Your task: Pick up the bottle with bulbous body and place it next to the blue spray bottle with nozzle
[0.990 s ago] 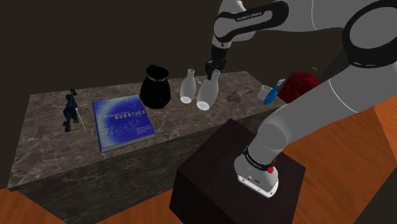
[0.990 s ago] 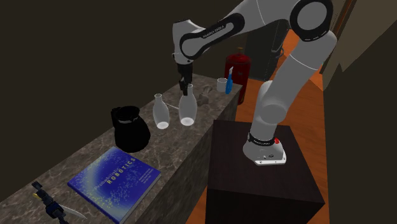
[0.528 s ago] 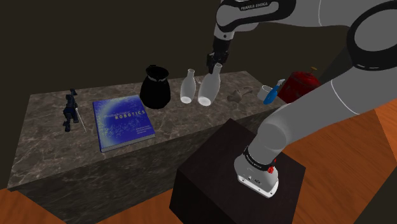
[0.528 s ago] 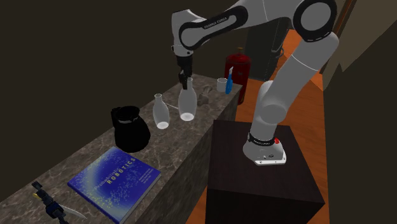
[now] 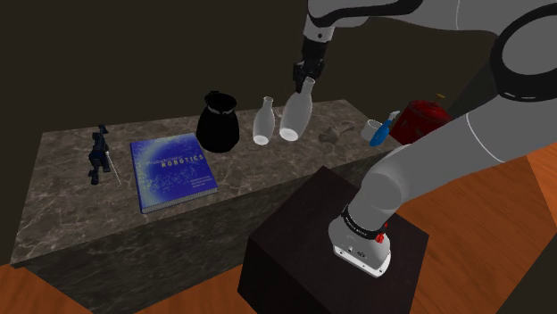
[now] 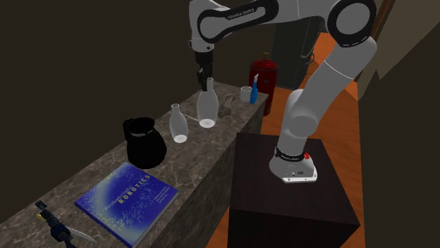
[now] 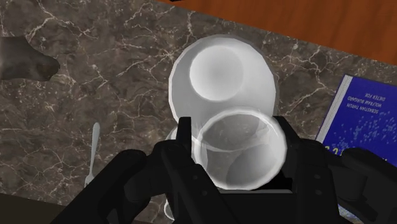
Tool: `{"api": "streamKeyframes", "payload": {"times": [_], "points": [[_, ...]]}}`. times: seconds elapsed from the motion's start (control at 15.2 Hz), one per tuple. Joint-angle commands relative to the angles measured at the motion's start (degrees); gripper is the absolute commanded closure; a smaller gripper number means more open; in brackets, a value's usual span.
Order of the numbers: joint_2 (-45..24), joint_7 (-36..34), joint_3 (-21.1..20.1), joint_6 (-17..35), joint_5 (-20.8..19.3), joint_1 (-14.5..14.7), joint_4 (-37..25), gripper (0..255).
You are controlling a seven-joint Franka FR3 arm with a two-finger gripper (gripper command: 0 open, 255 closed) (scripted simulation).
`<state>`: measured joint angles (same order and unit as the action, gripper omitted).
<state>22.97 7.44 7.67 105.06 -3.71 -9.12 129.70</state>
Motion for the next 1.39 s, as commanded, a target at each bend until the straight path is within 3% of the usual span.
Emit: {"api": "streamKeyframes", "payload": {"times": [0.0, 1.32], "points": [[0.15, 0.07, -0.03, -1.76, 0.02, 0.00, -1.62, 255], [-1.22, 0.43, -0.47, -16.62, 0.47, 0.26, -17.86, 255]]}}
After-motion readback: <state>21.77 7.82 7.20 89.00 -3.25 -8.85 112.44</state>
